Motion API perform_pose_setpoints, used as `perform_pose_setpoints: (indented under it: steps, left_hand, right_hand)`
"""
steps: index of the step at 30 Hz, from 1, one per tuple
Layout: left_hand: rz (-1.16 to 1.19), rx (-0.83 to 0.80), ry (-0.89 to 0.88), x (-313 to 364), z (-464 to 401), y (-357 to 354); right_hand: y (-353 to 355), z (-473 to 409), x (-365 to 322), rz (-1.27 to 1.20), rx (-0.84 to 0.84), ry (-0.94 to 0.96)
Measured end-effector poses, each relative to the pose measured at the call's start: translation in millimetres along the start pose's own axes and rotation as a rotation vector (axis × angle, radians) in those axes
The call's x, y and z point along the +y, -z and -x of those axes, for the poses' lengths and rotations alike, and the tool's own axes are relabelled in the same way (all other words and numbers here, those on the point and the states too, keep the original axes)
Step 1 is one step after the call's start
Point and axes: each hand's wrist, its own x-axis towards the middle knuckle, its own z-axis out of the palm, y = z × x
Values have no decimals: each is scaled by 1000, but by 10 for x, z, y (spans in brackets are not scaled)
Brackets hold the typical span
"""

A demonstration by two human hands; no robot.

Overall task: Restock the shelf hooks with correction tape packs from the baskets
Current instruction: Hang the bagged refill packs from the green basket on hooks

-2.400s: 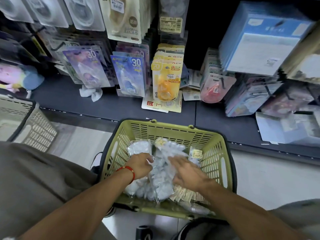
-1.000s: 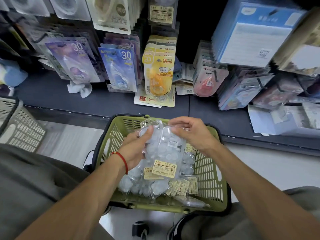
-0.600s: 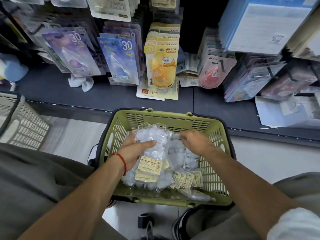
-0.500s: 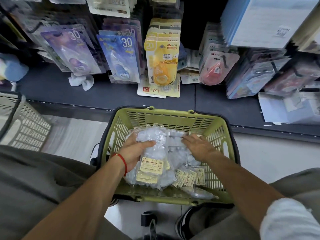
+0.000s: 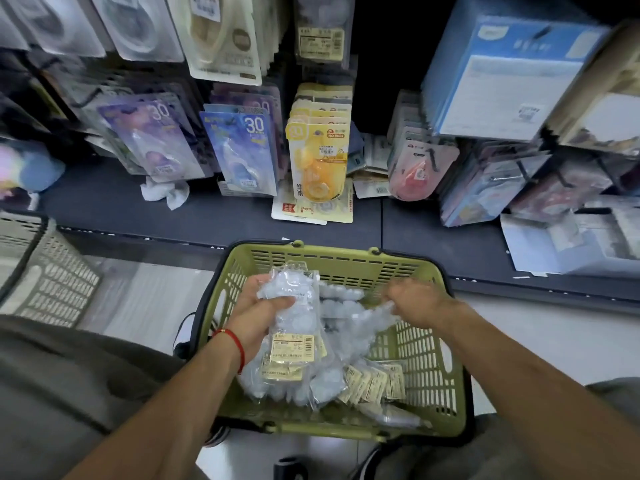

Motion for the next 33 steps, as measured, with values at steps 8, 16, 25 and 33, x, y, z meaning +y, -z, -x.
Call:
perform_pose_setpoints:
  steps: [8, 16, 25, 33]
  left_hand:
    - [79, -121, -151, 304, 115, -176]
    - [203, -120, -426, 930, 366, -473]
    - [-125, -255, -635, 1963, 618, -616]
    - [-162, -298, -796, 2477, 684, -484]
  right_hand:
    - [665, 705, -152, -1468, 46, -11]
    - [916, 657, -623, -1522, 333, 27]
    - [1450, 735, -724, -1571, 764, 187]
    - [2106, 736, -837, -1466, 935, 263]
